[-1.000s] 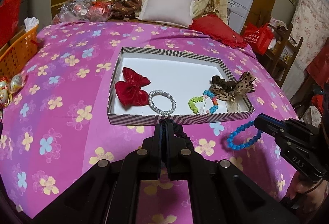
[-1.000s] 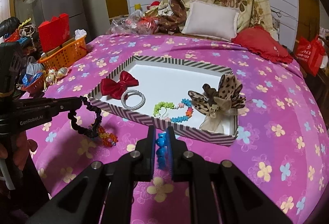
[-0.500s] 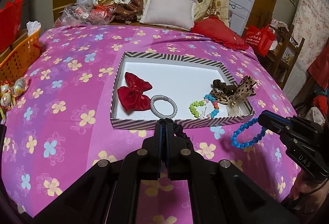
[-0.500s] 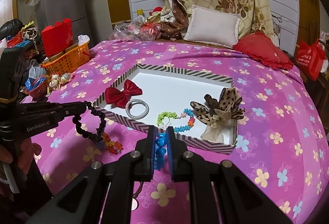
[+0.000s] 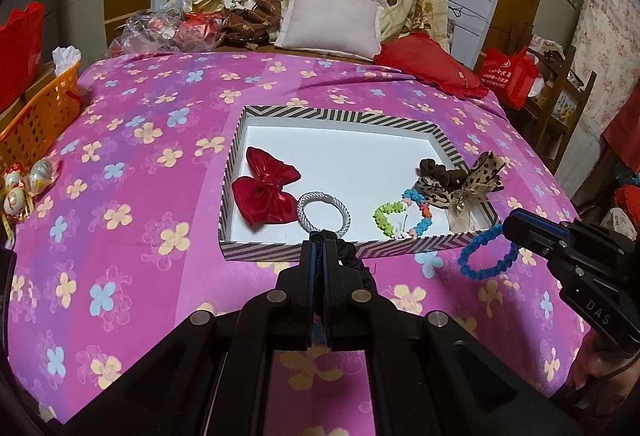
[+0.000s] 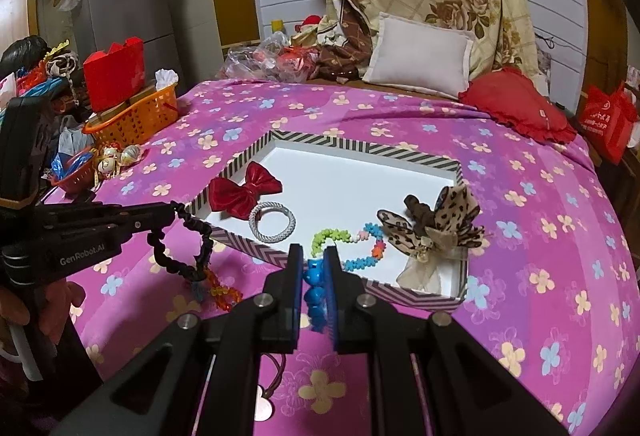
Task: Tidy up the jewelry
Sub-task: 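Lift both held items up toward the striped tray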
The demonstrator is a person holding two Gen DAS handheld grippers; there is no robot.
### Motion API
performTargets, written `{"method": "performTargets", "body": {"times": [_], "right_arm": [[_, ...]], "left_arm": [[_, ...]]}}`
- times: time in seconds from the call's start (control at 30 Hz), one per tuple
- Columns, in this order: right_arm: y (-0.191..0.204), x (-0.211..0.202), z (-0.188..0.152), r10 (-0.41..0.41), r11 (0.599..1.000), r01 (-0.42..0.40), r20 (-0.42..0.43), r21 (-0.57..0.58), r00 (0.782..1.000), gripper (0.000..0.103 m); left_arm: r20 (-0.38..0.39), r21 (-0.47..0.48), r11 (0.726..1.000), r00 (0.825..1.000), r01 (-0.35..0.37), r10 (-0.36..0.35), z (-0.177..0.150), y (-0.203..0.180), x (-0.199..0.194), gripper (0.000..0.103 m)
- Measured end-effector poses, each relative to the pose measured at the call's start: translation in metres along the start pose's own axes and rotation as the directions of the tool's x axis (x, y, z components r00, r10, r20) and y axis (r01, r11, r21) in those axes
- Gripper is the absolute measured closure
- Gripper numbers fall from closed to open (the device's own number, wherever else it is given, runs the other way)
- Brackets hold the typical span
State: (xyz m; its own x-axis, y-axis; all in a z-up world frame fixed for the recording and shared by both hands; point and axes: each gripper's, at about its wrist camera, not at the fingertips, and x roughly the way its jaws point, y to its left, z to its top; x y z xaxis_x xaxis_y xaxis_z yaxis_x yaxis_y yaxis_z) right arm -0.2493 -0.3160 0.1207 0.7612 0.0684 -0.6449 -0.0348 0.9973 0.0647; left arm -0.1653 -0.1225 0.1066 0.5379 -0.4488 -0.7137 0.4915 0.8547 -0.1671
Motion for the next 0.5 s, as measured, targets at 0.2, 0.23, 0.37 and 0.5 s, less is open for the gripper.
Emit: {"method": "performTargets", "body": {"times": [0.2, 0.23, 0.37, 0.5], "right_arm": [[0.000, 0.002, 0.003, 0.001, 1.000, -0.001, 0.003, 0.002, 1.000, 0.093], [0.000, 0.002, 0.004, 0.002, 1.000, -0.002, 0.003, 0.002, 1.000, 0.093], [0.001, 0.007, 0.010, 0.005, 1.000, -0.005, -0.003, -0.002, 1.000, 0.093], [0.000, 0.012, 0.013, 0.008, 1.000, -0.008, -0.009, -0.008, 1.000, 0.093]], "left_arm": [[-0.001, 0.003, 1.000, 1.000, -0.007, 0.007, 0.006, 0.001, 0.004, 0.103], [-0.002, 0.002, 1.000, 1.000, -0.006, 0.006, 0.006, 0.001, 0.004, 0.103], [-0.005, 0.002, 1.000, 1.000, -0.008, 0.008, 0.009, 0.000, 0.007, 0.103], [-0.013, 0.002, 1.000, 1.000, -0.010, 0.010, 0.010, -0.001, 0.014, 0.103]]}}
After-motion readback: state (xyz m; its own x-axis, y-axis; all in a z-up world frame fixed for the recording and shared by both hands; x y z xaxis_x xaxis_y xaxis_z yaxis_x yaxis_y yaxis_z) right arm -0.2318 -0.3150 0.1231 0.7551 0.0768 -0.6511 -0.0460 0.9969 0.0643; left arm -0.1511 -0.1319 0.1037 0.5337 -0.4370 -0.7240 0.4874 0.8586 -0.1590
